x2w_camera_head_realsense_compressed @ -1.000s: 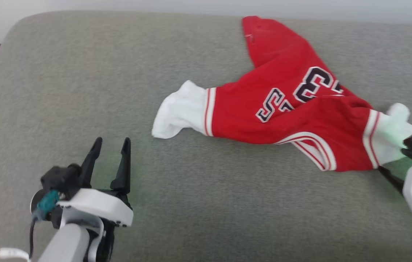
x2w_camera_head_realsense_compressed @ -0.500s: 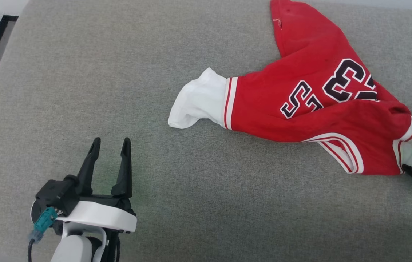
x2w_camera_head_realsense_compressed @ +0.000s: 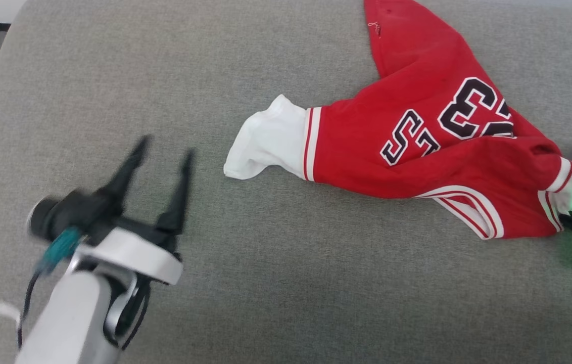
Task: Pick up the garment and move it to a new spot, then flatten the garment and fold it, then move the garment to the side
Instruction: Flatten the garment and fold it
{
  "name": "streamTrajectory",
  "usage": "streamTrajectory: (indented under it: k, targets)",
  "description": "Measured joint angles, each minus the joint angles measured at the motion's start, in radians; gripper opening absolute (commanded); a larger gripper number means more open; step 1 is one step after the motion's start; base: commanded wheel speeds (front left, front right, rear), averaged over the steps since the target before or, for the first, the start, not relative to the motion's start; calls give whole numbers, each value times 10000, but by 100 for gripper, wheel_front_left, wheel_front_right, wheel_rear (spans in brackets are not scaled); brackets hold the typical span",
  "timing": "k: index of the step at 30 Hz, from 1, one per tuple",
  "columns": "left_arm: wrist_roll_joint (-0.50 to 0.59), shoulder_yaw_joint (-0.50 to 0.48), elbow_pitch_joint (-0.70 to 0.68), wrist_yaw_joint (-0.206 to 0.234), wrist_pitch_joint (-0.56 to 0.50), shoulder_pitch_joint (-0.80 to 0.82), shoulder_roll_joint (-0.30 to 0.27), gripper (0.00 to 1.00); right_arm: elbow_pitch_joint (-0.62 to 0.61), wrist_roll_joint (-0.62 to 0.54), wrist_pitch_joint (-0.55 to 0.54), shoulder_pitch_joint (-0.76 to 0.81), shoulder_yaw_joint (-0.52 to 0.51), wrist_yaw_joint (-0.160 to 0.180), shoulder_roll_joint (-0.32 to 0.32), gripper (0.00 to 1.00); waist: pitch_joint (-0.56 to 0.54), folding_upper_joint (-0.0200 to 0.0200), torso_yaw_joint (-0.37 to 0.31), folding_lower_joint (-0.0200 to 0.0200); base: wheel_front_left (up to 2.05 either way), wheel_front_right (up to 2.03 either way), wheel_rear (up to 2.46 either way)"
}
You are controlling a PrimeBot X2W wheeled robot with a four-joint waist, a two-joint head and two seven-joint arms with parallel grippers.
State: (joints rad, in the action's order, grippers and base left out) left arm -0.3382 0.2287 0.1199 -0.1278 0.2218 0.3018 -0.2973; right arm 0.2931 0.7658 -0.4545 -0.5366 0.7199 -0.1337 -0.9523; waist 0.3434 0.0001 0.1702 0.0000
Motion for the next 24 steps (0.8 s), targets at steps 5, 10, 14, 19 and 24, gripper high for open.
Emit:
streamTrajectory:
  k: [5,10,14,19,24]
  targets:
    - [-2140,2922,-174,-33,-2362,1821,-1923,100,-117,-196,134,33,-10,31,180,0,-40,0,-115,0,0,0,0]
    - [-4633,5265,117,-40,-5210,3798,-3053,100,-332,-213,-59,-87,-10,33,213,0,138,0,-191,0,0,0,0]
    - [-5802,6577,658,-31,-6021,5138,-3214,100,-541,-297,-228,-333,-6,31,194,0,387,0,-299,0,0,0,0]
    - [-6266,7917,1969,-31,-6121,6270,-3064,100,-775,-330,-424,-593,10,-2,197,0,751,0,-450,0,0,0,0]
    - [-6752,8803,3149,-31,-5659,6984,-2807,100,-895,-376,-477,-871,50,-17,314,0,1027,0,-658,0,0,0,0]
